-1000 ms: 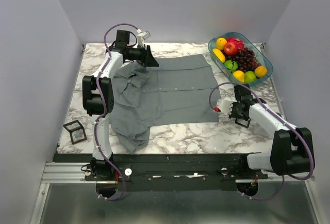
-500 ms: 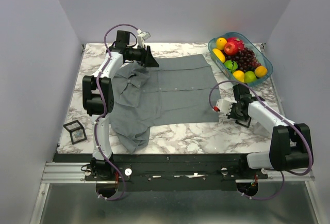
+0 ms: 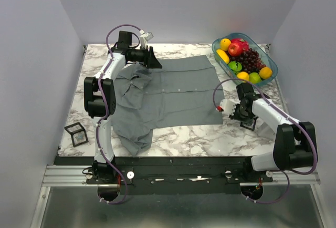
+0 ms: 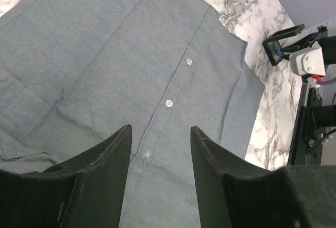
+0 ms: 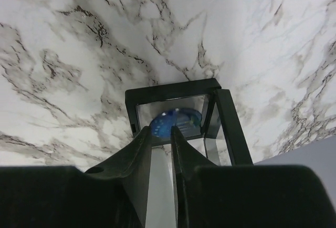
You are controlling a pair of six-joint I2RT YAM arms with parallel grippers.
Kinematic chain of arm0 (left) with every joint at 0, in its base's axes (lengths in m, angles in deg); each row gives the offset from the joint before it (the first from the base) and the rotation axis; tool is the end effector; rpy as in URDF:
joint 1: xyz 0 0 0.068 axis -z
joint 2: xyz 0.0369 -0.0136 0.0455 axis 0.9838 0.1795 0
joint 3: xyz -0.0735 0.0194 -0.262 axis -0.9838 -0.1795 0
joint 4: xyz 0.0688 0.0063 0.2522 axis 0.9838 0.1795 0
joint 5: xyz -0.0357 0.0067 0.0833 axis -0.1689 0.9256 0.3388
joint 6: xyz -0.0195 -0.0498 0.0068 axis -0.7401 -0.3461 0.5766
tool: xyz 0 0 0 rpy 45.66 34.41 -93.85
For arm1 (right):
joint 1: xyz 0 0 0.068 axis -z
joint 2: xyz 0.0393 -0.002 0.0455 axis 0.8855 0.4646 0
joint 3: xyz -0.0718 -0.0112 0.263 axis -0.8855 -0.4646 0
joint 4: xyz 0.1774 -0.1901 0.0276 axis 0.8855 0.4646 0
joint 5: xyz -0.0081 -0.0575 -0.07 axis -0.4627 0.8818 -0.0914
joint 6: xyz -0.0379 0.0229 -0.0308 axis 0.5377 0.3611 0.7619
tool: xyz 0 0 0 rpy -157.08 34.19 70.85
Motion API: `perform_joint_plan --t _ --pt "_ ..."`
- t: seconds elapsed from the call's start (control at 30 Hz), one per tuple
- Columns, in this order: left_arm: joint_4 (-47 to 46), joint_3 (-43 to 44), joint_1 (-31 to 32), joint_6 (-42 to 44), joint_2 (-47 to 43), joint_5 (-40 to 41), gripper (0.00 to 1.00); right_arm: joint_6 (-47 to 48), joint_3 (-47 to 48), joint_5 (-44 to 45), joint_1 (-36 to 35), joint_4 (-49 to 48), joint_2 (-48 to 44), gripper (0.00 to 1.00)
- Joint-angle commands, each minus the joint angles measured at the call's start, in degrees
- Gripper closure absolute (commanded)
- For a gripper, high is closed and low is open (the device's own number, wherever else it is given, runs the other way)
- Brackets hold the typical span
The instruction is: Remove the brooch from the garment
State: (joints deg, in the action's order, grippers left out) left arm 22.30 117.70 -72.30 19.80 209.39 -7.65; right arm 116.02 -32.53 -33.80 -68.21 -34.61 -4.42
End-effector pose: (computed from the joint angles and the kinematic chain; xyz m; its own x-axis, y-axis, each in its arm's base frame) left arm 0.4868 -0.0940 0.2488 -0.6800 0.0925 -0.7274 0.6898 0.4172 -0.5917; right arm 0.2320 0.0200 0.1730 -0.3557 -0.9346 0.0069 -0.9101 0.3447 -0.2299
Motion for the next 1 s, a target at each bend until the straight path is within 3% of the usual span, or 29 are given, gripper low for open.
perform_joint_plan --t 0.0,0.13,0.27,0.3,0.4,0.47,0.5,0.57,0.6,0.67,0.7,0.77,0.97 --pt "-0.2 -0.1 0.0 -0.1 -1.4 -2.1 0.42 -2.8 5.5 -5.4 0.1 4.5 0.9 0.70" --pt "1.0 0.1 -0.1 0.9 -2.1 -2.1 0.41 -4.4 15.1 -15.5 -0.6 16.1 2.6 0.66" --pt "7.5 3.3 -0.1 9.0 -3.7 2.9 0.41 -7.0 29.4 -27.7 -2.8 24.8 5.5 0.59" --pt "10.3 4.2 -0.1 10.6 -4.1 3.9 0.41 -8.7 32.7 -32.3 -3.0 25.5 6.8 0.51" --pt "14.0 8.6 -0.4 12.9 -4.3 8.7 0.39 -18.3 48.9 -38.9 -3.0 25.3 13.4 0.41" --pt "13.7 10.1 -0.9 11.8 -4.9 11.9 0.37 -28.1 59.5 -40.4 -3.0 22.3 18.8 0.38" --pt "12.8 10.4 -1.1 10.6 -5.7 14.8 0.35 -30.5 62.1 -41.0 -3.0 21.3 20.0 0.30" --pt "11.6 10.4 -1.9 9.7 -6.8 16.3 0.22 -34.8 66.3 -42.0 -3.0 17.7 21.8 0.27" --pt "10.3 10.2 -2.3 9.7 -7.4 16.9 0.06 -36.3 69.0 -41.7 -3.0 16.3 22.9 0.24" --pt "8.6 8.0 -3.0 9.5 -9.5 20.0 0.01 -44.8 70.7 -39.1 -3.1 10.0 23.5 0.23" --pt "6.9 7.1 -3.1 9.8 -10.2 21.3 0.01 -49.4 71.0 -32.5 -3.0 7.2 24.0 0.01" --pt "5.6 5.0 -3.8 9.9 -11.9 25.7 0.01 -60.5 72.9 -25.3 -3.0 2.0 25.1 0.00" --pt "2.1 4.7 -5.9 3.6 -13.2 40.7 0.01 -66.5 82.5 -13.8 -3.5 -3.0 30.6 0.00"
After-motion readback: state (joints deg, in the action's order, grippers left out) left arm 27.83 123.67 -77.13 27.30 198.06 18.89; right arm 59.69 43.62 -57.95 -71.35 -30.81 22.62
